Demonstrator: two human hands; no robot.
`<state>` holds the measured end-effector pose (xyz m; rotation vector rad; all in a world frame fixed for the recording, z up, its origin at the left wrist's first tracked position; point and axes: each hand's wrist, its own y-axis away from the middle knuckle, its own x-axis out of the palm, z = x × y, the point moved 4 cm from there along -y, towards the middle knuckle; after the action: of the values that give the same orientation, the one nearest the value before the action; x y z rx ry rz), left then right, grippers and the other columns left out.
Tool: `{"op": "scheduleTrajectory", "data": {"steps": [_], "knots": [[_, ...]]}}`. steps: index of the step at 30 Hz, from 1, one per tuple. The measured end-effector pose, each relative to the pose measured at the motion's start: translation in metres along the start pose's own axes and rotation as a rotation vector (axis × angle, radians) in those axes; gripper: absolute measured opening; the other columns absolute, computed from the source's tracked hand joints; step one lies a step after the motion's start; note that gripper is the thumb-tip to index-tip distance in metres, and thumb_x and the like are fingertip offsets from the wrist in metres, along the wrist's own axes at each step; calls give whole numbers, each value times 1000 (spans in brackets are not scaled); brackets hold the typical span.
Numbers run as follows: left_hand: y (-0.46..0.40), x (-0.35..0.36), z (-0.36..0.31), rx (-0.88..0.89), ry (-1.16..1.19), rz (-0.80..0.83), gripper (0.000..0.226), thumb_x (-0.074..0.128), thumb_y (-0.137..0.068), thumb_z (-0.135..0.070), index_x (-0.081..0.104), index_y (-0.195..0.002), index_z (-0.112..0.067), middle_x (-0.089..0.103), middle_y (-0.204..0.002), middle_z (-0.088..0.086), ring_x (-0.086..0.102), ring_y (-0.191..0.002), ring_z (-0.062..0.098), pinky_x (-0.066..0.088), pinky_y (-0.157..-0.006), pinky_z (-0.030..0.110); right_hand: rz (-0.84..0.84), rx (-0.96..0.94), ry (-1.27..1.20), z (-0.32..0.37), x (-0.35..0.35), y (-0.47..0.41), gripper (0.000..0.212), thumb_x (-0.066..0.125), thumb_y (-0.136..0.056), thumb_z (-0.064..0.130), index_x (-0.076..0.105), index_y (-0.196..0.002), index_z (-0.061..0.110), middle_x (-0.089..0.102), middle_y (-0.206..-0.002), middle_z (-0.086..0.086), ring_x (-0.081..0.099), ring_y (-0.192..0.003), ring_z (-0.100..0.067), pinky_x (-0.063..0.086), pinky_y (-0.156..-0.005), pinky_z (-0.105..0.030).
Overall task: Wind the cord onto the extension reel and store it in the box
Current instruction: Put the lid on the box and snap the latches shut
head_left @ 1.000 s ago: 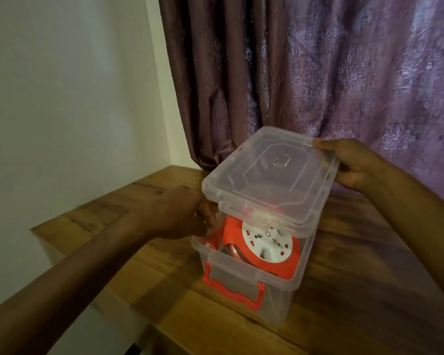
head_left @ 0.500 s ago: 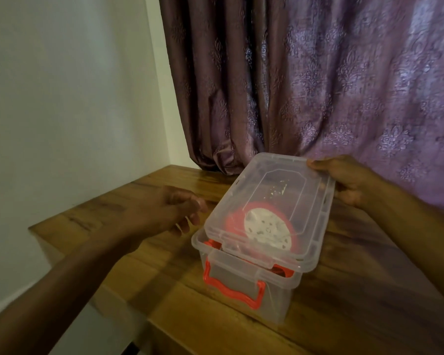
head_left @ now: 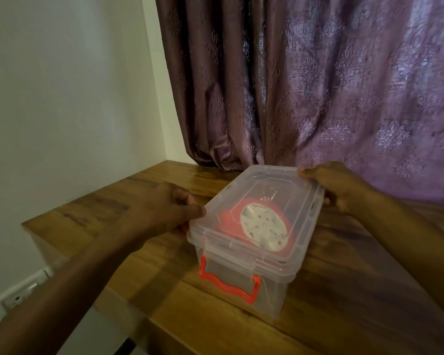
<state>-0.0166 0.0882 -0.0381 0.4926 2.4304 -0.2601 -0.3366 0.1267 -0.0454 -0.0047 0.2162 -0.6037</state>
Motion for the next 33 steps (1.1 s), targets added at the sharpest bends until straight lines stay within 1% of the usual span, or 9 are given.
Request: {"op": "scheduleTrajectory", "data": {"steps": [3, 8, 11, 16, 20, 25, 29, 31, 33], "knots": [[4, -1, -2, 41, -51, -41, 16, 71, -80, -25, 69, -67, -17, 72, -64, -5, 67, -55, 7, 50, -48, 16, -41, -118, 280, 2, -1, -2, 22, 64, -82, 31, 63, -74, 10, 59, -63, -8, 51, -48, -20, 35, -40, -20], [7, -1, -8, 92, -208, -48, 11, 72, -80, -26, 70, -75, -16, 71, -66, -3, 65, -53, 3, 45, -42, 9, -42, -203, 610, -2, 2, -3, 25, 60, -82, 38, 70, -79, 15, 68, -84, -6, 62, -81, -24, 49, -75, -30], [7, 0, -6, 124, -314, -23, 8, 70, -81, -27, 70, -81, -18, 69, -78, -4, 67, -61, 10, 51, -51, 16, -16, -226, 649, -2, 6, -1, 22, 61, -83, 35, 67, -74, 15, 67, -78, -5, 64, -71, -25, 50, -63, -28], [13, 10, 6, 118, 33, 123, 14, 61, -89, -23, 56, -90, -10, 71, -80, 13, 70, -64, 31, 60, -55, 36, 46, -168, 570, -5, 7, -1, 19, 59, -88, 31, 65, -76, 17, 62, -72, -7, 60, -52, -24, 44, -40, -22], [15, 16, 14, 187, -20, 40, 13, 57, -90, -29, 55, -92, -16, 68, -89, 5, 69, -67, 25, 59, -55, 37, 70, -173, 516, -12, 6, 1, 16, 54, -92, 24, 67, -84, 17, 59, -69, -5, 55, -48, -21, 39, -33, -20], [43, 23, 4, 609, -397, -391, 22, 47, -94, -40, 57, -109, -29, 59, -115, -7, 57, -91, 4, 52, -71, 23, 18, -259, 702, -7, 11, 1, 23, 48, -93, 23, 61, -75, 24, 63, -80, -7, 61, -51, -25, 43, -41, -24], [81, 73, 13, 916, -573, -127, 59, 42, -89, -63, 40, -139, -31, 41, -143, -14, 35, -135, 7, 28, -113, 35, 28, -301, 743, -6, 14, -3, 17, 49, -93, 20, 65, -98, 23, 65, -110, -11, 62, -85, -27, 46, -66, -27], [82, 82, 22, 948, -704, -141, 79, 43, -84, -70, 24, -148, -27, 30, -153, -9, 22, -142, 11, 12, -118, 37, 33, -320, 749, -6, 15, -3, 21, 48, -93, 19, 65, -104, 24, 65, -113, -8, 62, -90, -26, 46, -69, -28], [76, 81, 25, 963, -753, -211, 75, 42, -88, -64, 22, -149, -24, 30, -153, -4, 22, -143, 13, 15, -117, 39, 34, -332, 740, -5, 18, -5, 22, 47, -93, 18, 67, -102, 25, 67, -107, -7, 64, -82, -26, 48, -61, -28]]}}
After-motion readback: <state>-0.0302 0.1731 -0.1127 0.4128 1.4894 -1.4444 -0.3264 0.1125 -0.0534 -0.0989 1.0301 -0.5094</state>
